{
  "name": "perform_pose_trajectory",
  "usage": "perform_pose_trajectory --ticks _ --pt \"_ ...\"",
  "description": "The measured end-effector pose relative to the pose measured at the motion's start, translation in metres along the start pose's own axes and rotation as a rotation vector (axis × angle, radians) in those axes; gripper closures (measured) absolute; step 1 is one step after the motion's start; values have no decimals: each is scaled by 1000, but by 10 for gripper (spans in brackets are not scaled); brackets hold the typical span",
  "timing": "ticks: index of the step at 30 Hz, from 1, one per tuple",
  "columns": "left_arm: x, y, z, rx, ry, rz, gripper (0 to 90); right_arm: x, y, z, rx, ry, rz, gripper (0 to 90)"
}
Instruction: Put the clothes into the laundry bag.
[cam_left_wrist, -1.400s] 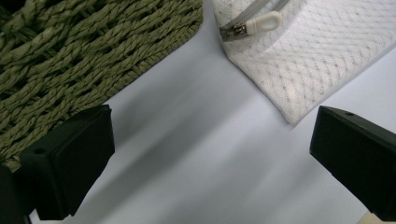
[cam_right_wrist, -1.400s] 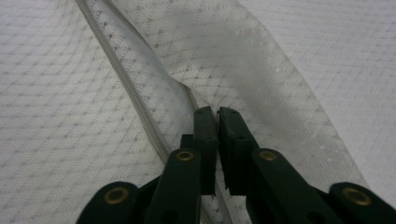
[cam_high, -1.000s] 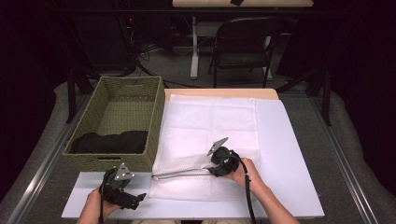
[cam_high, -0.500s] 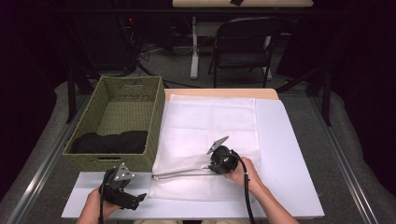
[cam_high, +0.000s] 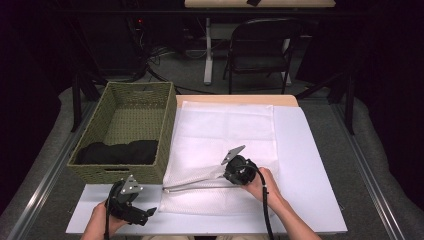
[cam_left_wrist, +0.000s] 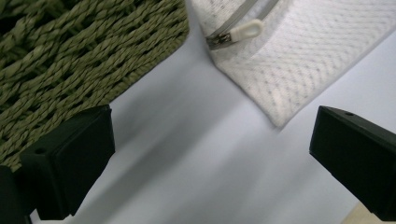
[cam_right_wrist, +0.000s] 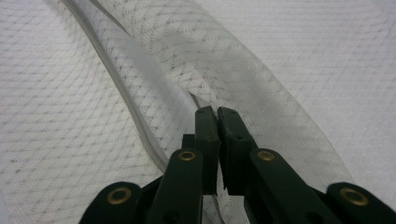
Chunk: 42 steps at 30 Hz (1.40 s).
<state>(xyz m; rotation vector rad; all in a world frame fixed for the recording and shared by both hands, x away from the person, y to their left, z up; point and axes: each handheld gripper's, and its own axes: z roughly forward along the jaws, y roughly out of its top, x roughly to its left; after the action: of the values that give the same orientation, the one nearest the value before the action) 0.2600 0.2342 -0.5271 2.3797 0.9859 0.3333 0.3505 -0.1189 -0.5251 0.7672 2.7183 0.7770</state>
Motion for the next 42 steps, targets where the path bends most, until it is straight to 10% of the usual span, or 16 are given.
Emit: perform_pose_trajectory --ticks 13,24,42 --pt "-10 4 -10 -22 -130 118 2 -2 0 -12 -68 5 11 878" --pt "-13 20 -39 -98 -107 175 4 -3 -2 -13 -80 11 0 876" --pt "17 61 -74 -60 -34 279 4 -3 -3 -11 -61 2 -10 875"
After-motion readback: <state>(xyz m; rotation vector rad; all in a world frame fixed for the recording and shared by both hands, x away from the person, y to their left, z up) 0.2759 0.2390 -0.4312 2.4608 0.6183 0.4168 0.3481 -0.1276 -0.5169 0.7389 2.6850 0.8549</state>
